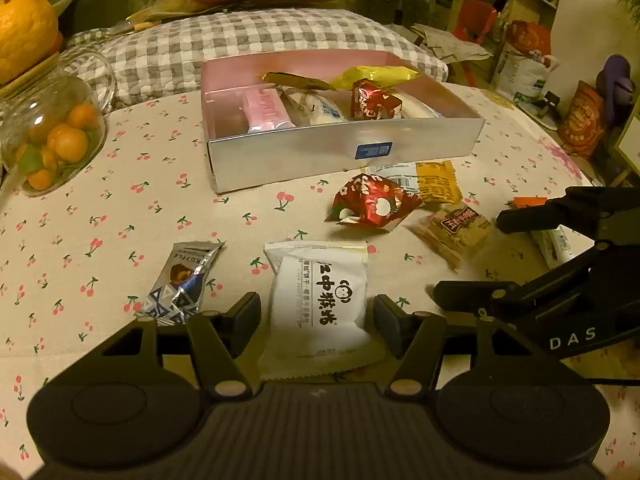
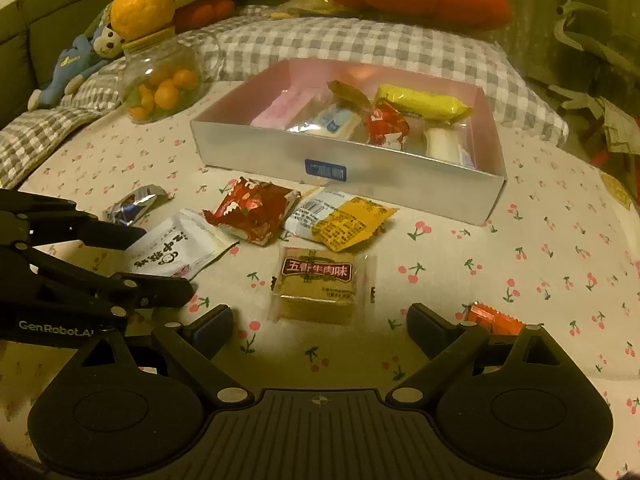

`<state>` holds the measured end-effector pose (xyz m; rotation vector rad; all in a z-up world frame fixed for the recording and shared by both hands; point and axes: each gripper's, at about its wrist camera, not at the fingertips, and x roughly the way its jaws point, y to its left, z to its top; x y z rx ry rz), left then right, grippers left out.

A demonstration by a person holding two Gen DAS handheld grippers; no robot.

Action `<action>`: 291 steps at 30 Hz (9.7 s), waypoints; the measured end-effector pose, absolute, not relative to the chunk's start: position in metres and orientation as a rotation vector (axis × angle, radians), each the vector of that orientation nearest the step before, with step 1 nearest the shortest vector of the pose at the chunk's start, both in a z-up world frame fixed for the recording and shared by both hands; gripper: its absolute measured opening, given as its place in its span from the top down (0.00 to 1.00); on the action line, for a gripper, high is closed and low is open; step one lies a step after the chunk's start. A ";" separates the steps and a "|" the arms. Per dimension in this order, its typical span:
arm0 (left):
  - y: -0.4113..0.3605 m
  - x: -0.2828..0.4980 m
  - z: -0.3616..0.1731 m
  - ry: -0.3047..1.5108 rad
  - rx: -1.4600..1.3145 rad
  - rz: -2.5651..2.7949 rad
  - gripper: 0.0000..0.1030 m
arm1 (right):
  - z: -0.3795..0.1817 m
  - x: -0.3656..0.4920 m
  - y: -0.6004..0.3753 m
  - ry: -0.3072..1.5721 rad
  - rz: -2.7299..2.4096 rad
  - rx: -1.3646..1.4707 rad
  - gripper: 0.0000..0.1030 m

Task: Organize snacks
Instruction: 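Grasp the white printed packet with the left tool while the right tool grasps the brown square beef packet, then carry both packets into the box and open both tools, then lift both tools out of the box, then grasp the small chocolate packet with the left tool while the right tool grasps the orange-topped biscuit packet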

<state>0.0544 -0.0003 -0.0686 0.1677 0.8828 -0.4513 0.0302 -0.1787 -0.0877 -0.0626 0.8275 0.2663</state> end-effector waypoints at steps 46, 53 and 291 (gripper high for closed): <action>0.001 0.053 -0.054 0.932 0.114 -0.444 0.57 | -0.060 0.030 -0.172 0.846 0.239 -0.036 0.61; 0.005 0.054 -0.046 0.937 0.073 -0.449 0.57 | -0.047 0.029 -0.178 0.863 0.222 0.002 0.61; 0.054 0.083 -0.072 0.852 0.091 -0.276 0.74 | -0.079 0.023 -0.228 0.881 0.088 -0.044 0.56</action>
